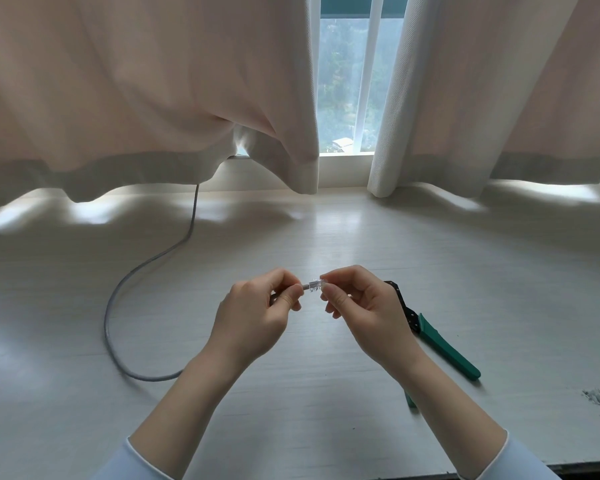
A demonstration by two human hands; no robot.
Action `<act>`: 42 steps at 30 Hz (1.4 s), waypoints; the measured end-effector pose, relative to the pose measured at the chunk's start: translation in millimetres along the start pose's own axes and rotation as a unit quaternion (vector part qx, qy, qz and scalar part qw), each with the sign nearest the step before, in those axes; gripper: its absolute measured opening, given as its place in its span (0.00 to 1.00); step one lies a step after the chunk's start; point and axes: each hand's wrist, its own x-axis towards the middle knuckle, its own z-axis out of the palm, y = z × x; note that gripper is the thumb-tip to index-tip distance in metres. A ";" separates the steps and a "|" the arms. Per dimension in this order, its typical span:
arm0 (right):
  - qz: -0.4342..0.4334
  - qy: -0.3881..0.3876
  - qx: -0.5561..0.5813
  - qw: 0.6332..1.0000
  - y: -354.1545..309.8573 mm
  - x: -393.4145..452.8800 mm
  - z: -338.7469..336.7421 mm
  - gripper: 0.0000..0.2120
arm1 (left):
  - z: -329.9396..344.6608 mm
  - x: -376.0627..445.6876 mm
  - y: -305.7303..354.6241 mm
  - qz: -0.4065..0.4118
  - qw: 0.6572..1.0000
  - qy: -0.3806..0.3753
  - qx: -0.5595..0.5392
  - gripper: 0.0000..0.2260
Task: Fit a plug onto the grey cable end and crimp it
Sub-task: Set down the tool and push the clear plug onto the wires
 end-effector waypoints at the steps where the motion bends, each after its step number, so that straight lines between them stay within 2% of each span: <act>1: 0.001 -0.001 -0.002 1.000 0.1 -0.3 -0.1 0.06 | 0.2 -0.2 0.2 0.001 1.000 -0.002 0.016 0.07; 7: 0.001 -0.013 -0.013 1.000 1.3 -0.5 -1.3 0.04 | 0.0 -2.5 3.0 0.021 0.995 0.023 0.091 0.05; 11: -0.001 -0.013 -0.025 1.000 2.6 -1.1 -1.1 0.04 | 0.5 -4.8 4.5 0.049 0.986 0.045 0.154 0.07; 15: -0.007 -0.011 -0.037 0.999 2.4 -1.4 -1.0 0.04 | -0.6 -6.0 4.9 0.070 0.982 0.042 0.169 0.06; 24: -0.004 -0.013 -0.050 0.999 2.6 -7.0 2.8 0.05 | -7.3 -5.4 8.4 0.065 0.992 0.014 0.104 0.09; 27: -0.002 -0.008 -0.044 0.999 1.6 -7.6 4.0 0.06 | -7.1 -6.4 7.7 0.056 0.995 0.020 0.079 0.07; 32: -0.009 -0.008 -0.043 0.999 -1.0 -7.1 5.6 0.04 | -4.4 -5.7 3.4 0.025 0.999 -0.002 -0.023 0.04; 37: -0.017 -0.006 -0.036 0.999 0.7 -7.1 5.2 0.06 | -3.1 -0.2 0.7 -0.013 0.997 -0.031 -0.070 0.10; 42: -0.013 -0.001 -0.023 1.000 0.6 -7.1 7.0 0.08 | -5.0 3.3 2.7 -0.053 0.987 -0.082 -0.128 0.10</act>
